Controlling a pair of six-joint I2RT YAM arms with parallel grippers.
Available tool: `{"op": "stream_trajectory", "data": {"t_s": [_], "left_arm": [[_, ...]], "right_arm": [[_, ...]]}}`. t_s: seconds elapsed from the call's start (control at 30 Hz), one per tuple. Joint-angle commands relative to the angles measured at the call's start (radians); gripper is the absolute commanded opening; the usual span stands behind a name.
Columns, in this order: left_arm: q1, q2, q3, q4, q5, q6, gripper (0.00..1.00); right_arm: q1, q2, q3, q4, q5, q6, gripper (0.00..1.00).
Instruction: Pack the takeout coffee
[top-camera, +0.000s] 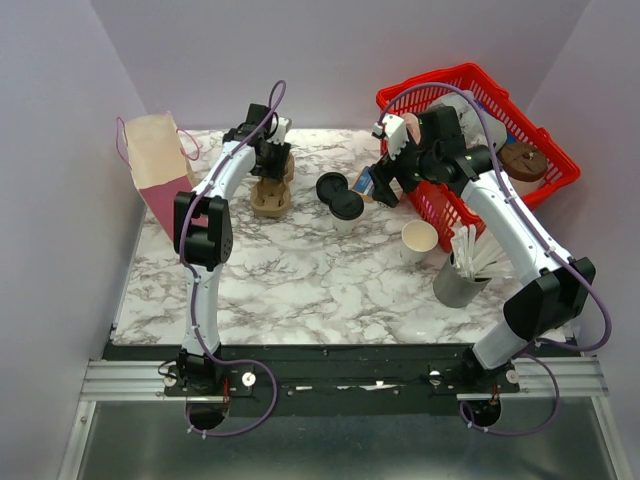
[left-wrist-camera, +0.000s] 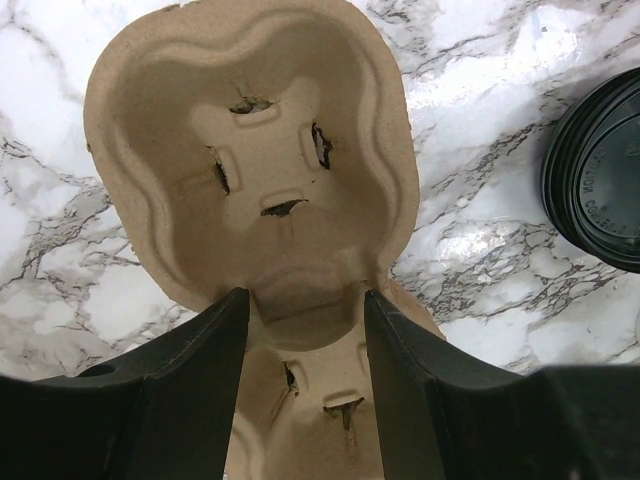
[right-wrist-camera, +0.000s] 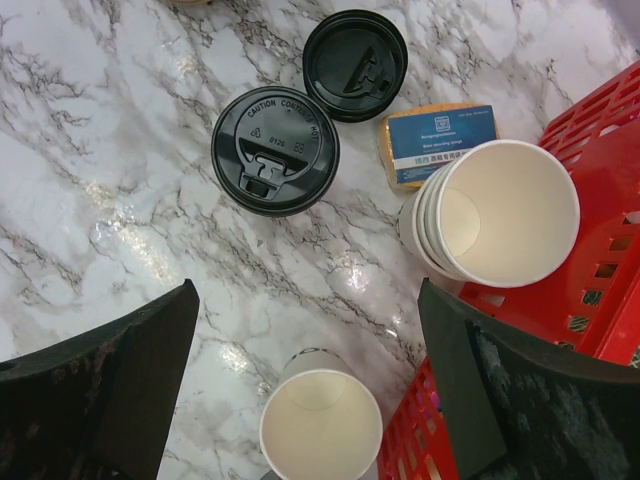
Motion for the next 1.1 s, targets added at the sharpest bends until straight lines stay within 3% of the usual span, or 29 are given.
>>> {"op": "stream_trajectory", "data": {"t_s": [0.0,0.27,0.67,0.9,1.07], "left_arm": [[-0.006,0.020,0.020,-0.003,-0.028,-0.010,0.57],[-0.008,0.031,0.027,0.000,-0.033,-0.010,0.54],[-0.008,-0.024,0.036,-0.002,0.011,-0.040,0.29],[-0.006,-0.075,0.068,-0.002,0.015,0.010,0.00],[-0.005,-0.054,0.112,-0.034,-0.015,0.127,0.00]], "right_arm": [[-0.003,-0.020,-0.015,0.008,0.022,-0.015,1.00],[-0.003,-0.009,-0.011,0.008,0.020,-0.015,1.00],[-0.003,0.003,-0.009,0.008,0.019,-0.015,1.00],[-0.003,0.023,0.009,0.008,0.008,-0.010,1.00],[-0.003,0.029,0.017,0.008,0.000,-0.009,1.00]]}}
